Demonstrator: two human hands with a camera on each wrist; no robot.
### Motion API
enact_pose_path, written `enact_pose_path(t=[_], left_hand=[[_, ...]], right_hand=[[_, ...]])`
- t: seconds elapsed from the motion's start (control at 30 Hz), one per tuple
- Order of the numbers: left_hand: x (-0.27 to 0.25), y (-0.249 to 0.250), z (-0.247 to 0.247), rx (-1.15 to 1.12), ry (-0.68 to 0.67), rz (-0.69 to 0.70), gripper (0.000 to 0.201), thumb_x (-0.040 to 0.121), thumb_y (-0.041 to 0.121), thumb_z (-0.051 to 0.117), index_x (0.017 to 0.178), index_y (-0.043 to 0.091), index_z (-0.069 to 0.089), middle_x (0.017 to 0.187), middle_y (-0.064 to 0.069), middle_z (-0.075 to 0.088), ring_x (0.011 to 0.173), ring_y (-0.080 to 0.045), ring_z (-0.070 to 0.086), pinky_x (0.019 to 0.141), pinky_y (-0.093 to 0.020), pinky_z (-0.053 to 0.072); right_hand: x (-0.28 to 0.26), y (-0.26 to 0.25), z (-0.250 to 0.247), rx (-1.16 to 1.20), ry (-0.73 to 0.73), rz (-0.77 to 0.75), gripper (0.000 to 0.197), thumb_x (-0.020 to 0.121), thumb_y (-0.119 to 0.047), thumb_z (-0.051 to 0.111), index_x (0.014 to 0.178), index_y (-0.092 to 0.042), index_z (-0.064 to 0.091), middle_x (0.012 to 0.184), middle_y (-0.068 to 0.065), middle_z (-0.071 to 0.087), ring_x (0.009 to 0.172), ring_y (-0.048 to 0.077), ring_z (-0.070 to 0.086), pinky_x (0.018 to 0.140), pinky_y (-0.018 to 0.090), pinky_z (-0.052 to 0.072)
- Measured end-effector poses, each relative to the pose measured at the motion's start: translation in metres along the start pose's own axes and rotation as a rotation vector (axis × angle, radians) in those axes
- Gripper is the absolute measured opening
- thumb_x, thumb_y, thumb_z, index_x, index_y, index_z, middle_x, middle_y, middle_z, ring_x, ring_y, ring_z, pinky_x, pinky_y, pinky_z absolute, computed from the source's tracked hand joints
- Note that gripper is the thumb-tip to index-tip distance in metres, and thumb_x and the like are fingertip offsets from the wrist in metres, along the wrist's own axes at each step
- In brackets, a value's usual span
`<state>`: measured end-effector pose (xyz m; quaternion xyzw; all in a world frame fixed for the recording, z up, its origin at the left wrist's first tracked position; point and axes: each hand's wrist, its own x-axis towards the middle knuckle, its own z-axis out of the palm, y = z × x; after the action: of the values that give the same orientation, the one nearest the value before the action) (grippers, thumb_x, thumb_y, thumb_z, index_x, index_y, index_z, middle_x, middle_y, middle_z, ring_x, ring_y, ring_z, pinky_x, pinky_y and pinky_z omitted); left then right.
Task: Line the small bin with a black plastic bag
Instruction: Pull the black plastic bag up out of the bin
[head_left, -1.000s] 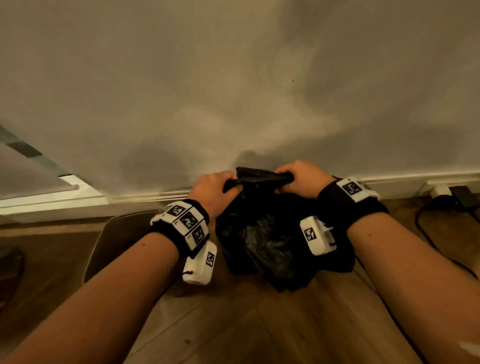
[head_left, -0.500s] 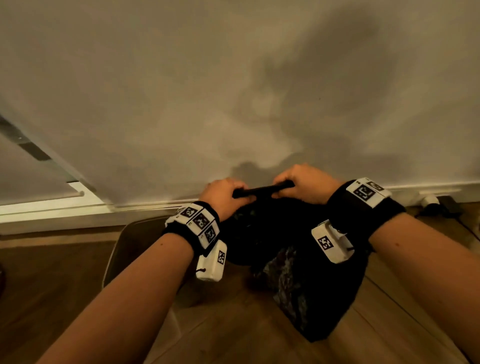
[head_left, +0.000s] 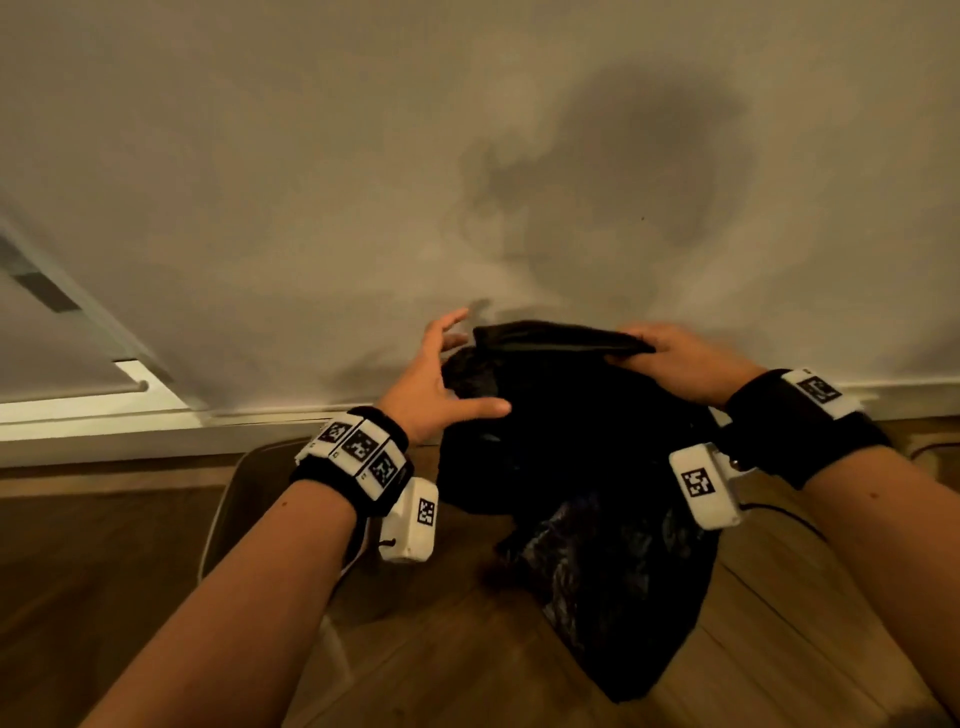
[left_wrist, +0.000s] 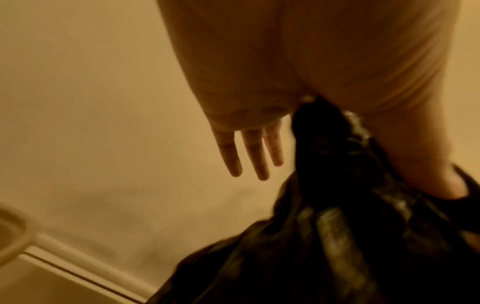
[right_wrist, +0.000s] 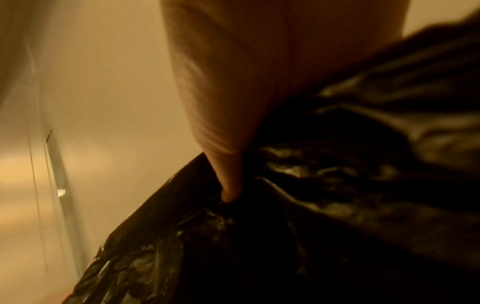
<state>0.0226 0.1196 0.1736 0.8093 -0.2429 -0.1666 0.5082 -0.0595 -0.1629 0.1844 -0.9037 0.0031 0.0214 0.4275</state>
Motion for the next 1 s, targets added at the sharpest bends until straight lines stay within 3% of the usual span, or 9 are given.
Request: enact_pose_path(t=[0.17, 0.3, 0.37, 0.47, 0.53, 0.67, 0.73, 0.87, 1.0], left_hand=[[-0.032, -0.032, -0.004, 0.139, -0.084, -0.156, 0.139, 0.046, 0.035, 0.093, 0.147, 0.037, -0.003, 0.155, 0.006, 0.019, 0.138, -0.009, 0.024, 0.114, -0.033, 0.025], [-0.031, -0.046, 0.001, 0.416, 0.125, -0.208, 0.141, 0.034, 0.065, 0.083, 0.143, 0.045, -0.004, 0.154, 0.003, 0.027, 0.141, -0.021, 0.028, 0.117, -0.053, 0.016], [-0.025, -0.046, -0.005, 0.39, 0.175, -0.215, 0.121, 0.043, 0.068, 0.079, 0.144, 0.037, 0.021, 0.144, 0.004, 0.042, 0.134, -0.021, 0.038, 0.115, -0.052, 0.024], [-0.022, -0.043, -0.015, 0.4, 0.121, -0.139, 0.056, 0.075, 0.049, 0.072, 0.122, 0.02, 0.062, 0.131, 0.003, 0.052, 0.122, -0.017, 0.05, 0.107, -0.032, 0.037], [-0.022, -0.039, -0.018, 0.289, 0.066, -0.13, 0.039, 0.084, 0.041, 0.067, 0.114, 0.017, 0.067, 0.125, 0.003, 0.059, 0.116, -0.014, 0.055, 0.102, -0.028, 0.04], [-0.024, -0.021, -0.02, 0.012, 0.125, -0.128, 0.015, 0.087, 0.035, 0.065, 0.094, 0.023, 0.067, 0.098, -0.007, 0.072, 0.093, -0.022, 0.068, 0.091, -0.043, 0.052], [-0.022, -0.012, -0.016, -0.031, 0.177, -0.089, 0.008, 0.088, 0.028, 0.064, 0.084, 0.021, 0.065, 0.086, -0.007, 0.069, 0.081, -0.018, 0.066, 0.082, -0.038, 0.052], [-0.019, 0.009, -0.004, -0.013, 0.202, 0.014, 0.016, 0.087, 0.022, 0.066, 0.08, 0.009, 0.061, 0.075, -0.01, 0.064, 0.069, -0.008, 0.058, 0.071, -0.023, 0.045], [-0.012, 0.028, 0.01, 0.108, 0.144, 0.105, 0.015, 0.081, 0.031, 0.072, 0.076, 0.023, 0.06, 0.072, 0.002, 0.063, 0.07, -0.008, 0.057, 0.07, -0.026, 0.044]], right_hand=[[-0.006, -0.017, -0.026, 0.2, 0.01, -0.012, 0.017, 0.097, -0.014, 0.051, 0.104, -0.021, 0.064, 0.081, -0.006, 0.064, 0.068, 0.0, 0.059, 0.063, 0.015, 0.045], [-0.011, -0.031, -0.048, 0.303, -0.025, -0.018, 0.022, 0.097, -0.011, 0.048, 0.107, -0.021, 0.065, 0.077, -0.014, 0.071, 0.068, -0.003, 0.064, 0.059, 0.009, 0.048], [-0.014, -0.032, -0.053, 0.336, -0.04, -0.006, 0.025, 0.097, -0.012, 0.046, 0.107, -0.027, 0.064, 0.081, -0.015, 0.073, 0.072, -0.002, 0.067, 0.061, 0.01, 0.05], [-0.019, -0.026, -0.056, 0.362, -0.009, 0.017, 0.027, 0.099, -0.011, 0.044, 0.11, -0.027, 0.063, 0.085, -0.014, 0.073, 0.074, -0.002, 0.067, 0.063, 0.01, 0.05], [-0.019, -0.015, -0.06, 0.403, 0.04, 0.071, 0.026, 0.099, -0.013, 0.046, 0.114, -0.023, 0.063, 0.089, -0.009, 0.073, 0.075, 0.003, 0.068, 0.063, 0.015, 0.052], [-0.009, 0.009, -0.062, 0.227, 0.237, 0.204, 0.025, 0.092, -0.024, 0.061, 0.114, -0.013, 0.061, 0.108, 0.016, 0.068, 0.087, 0.023, 0.065, 0.073, 0.033, 0.052], [-0.008, 0.011, -0.056, 0.11, 0.377, 0.22, 0.041, 0.084, -0.031, 0.069, 0.117, -0.014, 0.053, 0.115, 0.014, 0.06, 0.098, 0.026, 0.059, 0.082, 0.04, 0.051], [-0.019, -0.01, -0.035, -0.148, 0.64, -0.064, 0.072, 0.068, -0.05, 0.078, 0.123, -0.019, 0.044, 0.118, 0.006, 0.048, 0.108, 0.024, 0.049, 0.093, 0.042, 0.045], [-0.028, -0.048, -0.019, -0.463, 0.516, -0.383, 0.069, 0.07, -0.063, 0.069, 0.127, -0.032, 0.046, 0.127, -0.001, 0.047, 0.121, 0.022, 0.041, 0.098, 0.038, 0.032]])
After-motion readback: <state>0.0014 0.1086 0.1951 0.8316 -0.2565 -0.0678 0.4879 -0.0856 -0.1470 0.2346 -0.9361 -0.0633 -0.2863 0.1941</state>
